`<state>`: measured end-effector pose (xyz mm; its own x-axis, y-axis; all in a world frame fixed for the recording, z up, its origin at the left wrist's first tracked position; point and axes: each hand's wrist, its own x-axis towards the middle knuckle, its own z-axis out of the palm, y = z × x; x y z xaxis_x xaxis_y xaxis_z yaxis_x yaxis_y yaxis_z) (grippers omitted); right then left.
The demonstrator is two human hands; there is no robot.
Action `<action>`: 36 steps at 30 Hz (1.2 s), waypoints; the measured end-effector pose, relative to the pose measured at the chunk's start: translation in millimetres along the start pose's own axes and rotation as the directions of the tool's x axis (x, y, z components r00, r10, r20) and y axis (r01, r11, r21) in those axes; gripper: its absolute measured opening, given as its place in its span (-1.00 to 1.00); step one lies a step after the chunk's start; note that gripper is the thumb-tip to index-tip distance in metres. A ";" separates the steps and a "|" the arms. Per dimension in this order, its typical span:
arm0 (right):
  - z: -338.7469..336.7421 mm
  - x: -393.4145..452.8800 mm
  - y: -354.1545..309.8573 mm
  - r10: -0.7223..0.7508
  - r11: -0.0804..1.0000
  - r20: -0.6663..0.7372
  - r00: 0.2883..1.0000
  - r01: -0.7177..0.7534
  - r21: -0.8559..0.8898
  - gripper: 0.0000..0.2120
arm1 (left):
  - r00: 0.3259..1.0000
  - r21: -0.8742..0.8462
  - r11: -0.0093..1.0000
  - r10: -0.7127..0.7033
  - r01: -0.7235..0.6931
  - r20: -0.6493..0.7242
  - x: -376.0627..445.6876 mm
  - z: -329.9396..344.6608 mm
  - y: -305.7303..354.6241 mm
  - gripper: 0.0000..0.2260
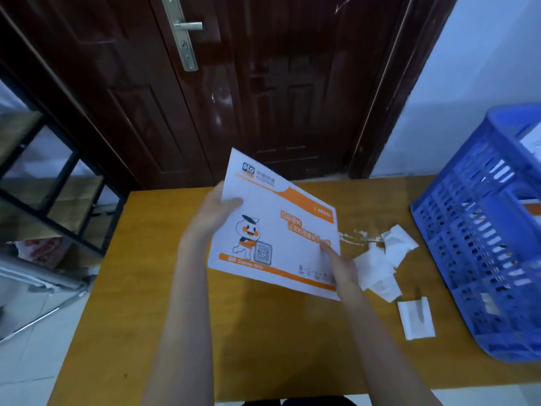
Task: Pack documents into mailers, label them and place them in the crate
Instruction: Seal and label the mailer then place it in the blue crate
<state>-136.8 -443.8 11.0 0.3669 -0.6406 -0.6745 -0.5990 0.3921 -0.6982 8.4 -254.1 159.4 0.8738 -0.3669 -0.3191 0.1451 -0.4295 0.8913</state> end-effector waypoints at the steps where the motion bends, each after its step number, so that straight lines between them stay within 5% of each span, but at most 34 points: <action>1: -5.9 0.5 0.5 -0.050 0.999 -0.086 0.995 0.049 -0.003 -0.48 | 0.999 0.061 0.997 -0.041 0.043 -0.029 6.5 0.2 -15.0 -0.76; 5: -15.7 -3.3 -0.6 -0.223 0.973 -0.323 0.920 0.189 -0.134 -0.46 | 0.943 0.204 0.946 -0.192 0.251 -0.271 18.7 15.4 -66.9 -0.67; 10: -22.2 -6.3 -12.1 -0.355 0.931 -0.397 0.847 0.278 -0.238 -0.45 | 0.914 0.140 0.940 -0.256 0.311 -0.313 17.9 34.4 -97.4 -0.65; 17: -32.9 -7.2 -19.3 -0.400 0.913 -0.419 0.815 0.315 -0.259 -0.45 | 0.918 0.100 0.961 -0.212 0.258 -0.335 24.8 39.7 -83.3 -0.68; 24: -61.5 -19.8 -42.8 -0.541 0.838 -0.453 0.709 0.409 -0.360 -0.52 | 0.931 0.055 0.978 -0.174 0.202 -0.320 21.3 55.7 -58.5 -0.66; 36: -175.5 -46.5 -129.2 -0.615 0.771 -0.578 0.536 0.563 -0.299 -0.51 | 0.946 0.000 0.983 0.176 -0.183 -0.271 17.7 106.0 77.4 -0.60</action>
<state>-201.5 -580.5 174.7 0.1536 -0.9663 0.2067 -0.4679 -0.2554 -0.8461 -14.1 -381.3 188.6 0.9782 -0.1996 -0.0579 -0.0172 -0.3555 0.9345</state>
